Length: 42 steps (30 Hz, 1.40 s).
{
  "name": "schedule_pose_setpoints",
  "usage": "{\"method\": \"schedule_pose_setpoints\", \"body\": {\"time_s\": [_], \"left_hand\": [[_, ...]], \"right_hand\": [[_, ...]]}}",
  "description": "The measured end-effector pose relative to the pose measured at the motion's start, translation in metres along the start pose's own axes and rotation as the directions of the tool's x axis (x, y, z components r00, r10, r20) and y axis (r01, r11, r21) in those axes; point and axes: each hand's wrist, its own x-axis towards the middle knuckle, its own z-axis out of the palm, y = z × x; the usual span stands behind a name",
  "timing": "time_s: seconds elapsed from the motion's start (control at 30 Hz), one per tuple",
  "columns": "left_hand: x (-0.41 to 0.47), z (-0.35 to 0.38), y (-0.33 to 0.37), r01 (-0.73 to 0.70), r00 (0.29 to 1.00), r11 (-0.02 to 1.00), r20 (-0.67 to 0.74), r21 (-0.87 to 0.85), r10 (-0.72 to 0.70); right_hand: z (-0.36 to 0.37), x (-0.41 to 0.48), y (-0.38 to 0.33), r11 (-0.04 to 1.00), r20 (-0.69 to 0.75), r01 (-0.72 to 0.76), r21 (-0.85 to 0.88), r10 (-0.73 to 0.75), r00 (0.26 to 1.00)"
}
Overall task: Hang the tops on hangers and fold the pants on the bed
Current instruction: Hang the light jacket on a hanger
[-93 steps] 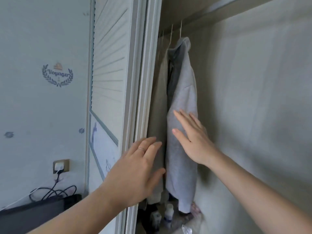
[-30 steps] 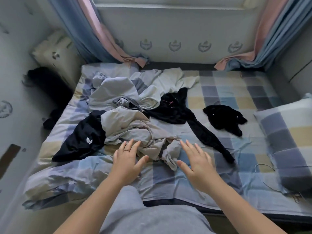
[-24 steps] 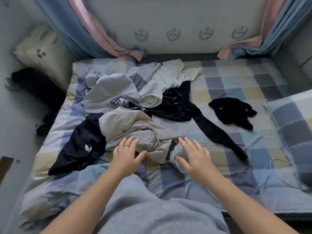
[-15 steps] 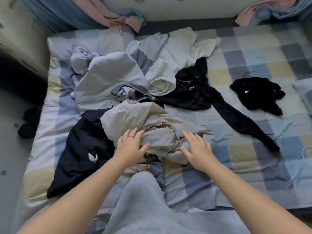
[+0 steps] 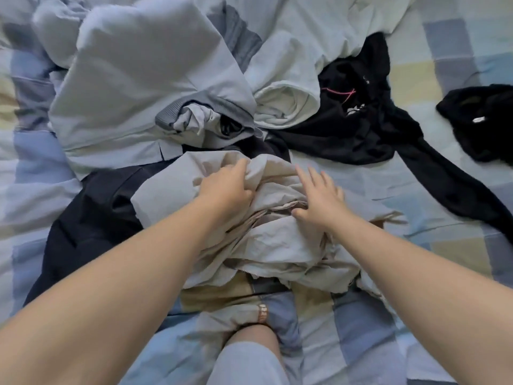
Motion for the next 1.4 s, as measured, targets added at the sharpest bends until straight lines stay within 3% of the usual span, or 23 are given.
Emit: {"method": "schedule_pose_setpoints", "body": {"time_s": [0.2, 0.33, 0.43, 0.5, 0.6, 0.67, 0.73, 0.8, 0.87, 0.9, 0.97, 1.07, 1.13, 1.2, 1.3, 1.4], "left_hand": [[-0.064, 0.056, 0.012, -0.221, 0.959, 0.96, 0.141, -0.173, 0.247], [-0.109, 0.104, 0.032, -0.233, 0.922, 0.944, 0.255, -0.234, 0.291], [-0.133, 0.128, 0.053, -0.197, 0.894, 0.935, 0.338, -0.296, 0.295], [-0.147, 0.135, 0.071, -0.175, 0.838, 0.935, 0.452, -0.307, 0.305], [-0.163, 0.13, 0.095, -0.163, 0.706, 0.949, 0.64, -0.27, 0.303], [-0.168, 0.117, 0.109, -0.184, 0.67, 0.941, 0.664, -0.283, 0.331], [-0.168, 0.099, 0.117, -0.199, 0.773, 0.912, 0.515, -0.359, 0.372], [-0.16, 0.083, 0.116, -0.233, 0.936, 0.899, 0.165, -0.372, 0.311], [-0.14, 0.074, 0.107, -0.226, 0.968, 0.926, -0.178, -0.302, 0.178], [-0.126, 0.075, 0.1, -0.171, 0.962, 0.954, -0.25, -0.245, 0.108], [-0.093, 0.083, 0.082, 0.05, 0.986, 0.989, -0.153, -0.136, -0.071], [-0.061, 0.102, 0.062, 0.261, 0.958, 0.954, 0.159, -0.147, -0.238], [-0.054, 0.118, 0.052, 0.264, 0.931, 0.936, 0.315, -0.232, -0.185], [-0.058, 0.131, 0.046, 0.217, 0.917, 0.944, 0.383, -0.247, -0.111], [-0.078, 0.144, 0.042, 0.099, 0.933, 0.953, 0.359, -0.286, 0.011], [-0.102, 0.153, 0.042, 0.026, 0.947, 0.947, 0.312, -0.32, 0.08]], "right_hand": [[0.032, 0.008, -0.002, 0.967, 0.077, 0.22, -0.13, -0.212, 0.974], [0.057, -0.031, 0.022, 0.954, 0.046, 0.264, -0.142, -0.26, 0.964], [0.084, -0.074, 0.051, 0.964, -0.002, 0.228, -0.138, -0.23, 0.973], [0.099, -0.102, 0.068, 0.969, -0.023, 0.184, -0.164, -0.19, 0.981], [0.107, -0.133, 0.077, 0.965, 0.199, 0.101, -0.24, -0.053, 0.978], [0.102, -0.14, 0.081, 0.981, 0.337, 0.018, -0.194, 0.049, 0.94], [0.089, -0.139, 0.081, 0.989, 0.342, -0.111, -0.096, 0.137, 0.93], [0.078, -0.13, 0.083, 0.972, 0.206, -0.234, -0.019, 0.233, 0.95], [0.07, -0.118, 0.083, 0.959, 0.003, -0.28, 0.051, 0.28, 0.96], [0.069, -0.111, 0.082, 0.962, -0.084, -0.263, 0.078, 0.269, 0.959], [0.071, -0.095, 0.076, 0.974, -0.181, -0.198, 0.111, 0.216, 0.959], [0.076, -0.072, 0.063, 0.982, -0.178, -0.139, 0.128, 0.161, 0.971], [0.078, -0.06, 0.055, 0.981, -0.072, -0.131, 0.141, 0.143, 0.987], [0.082, -0.055, 0.049, 0.977, 0.096, -0.164, 0.137, 0.151, 0.984], [0.094, -0.059, 0.047, 0.966, 0.263, -0.227, 0.123, 0.189, 0.946], [0.107, -0.077, 0.053, 0.967, 0.267, -0.228, 0.114, 0.191, 0.945]]}}
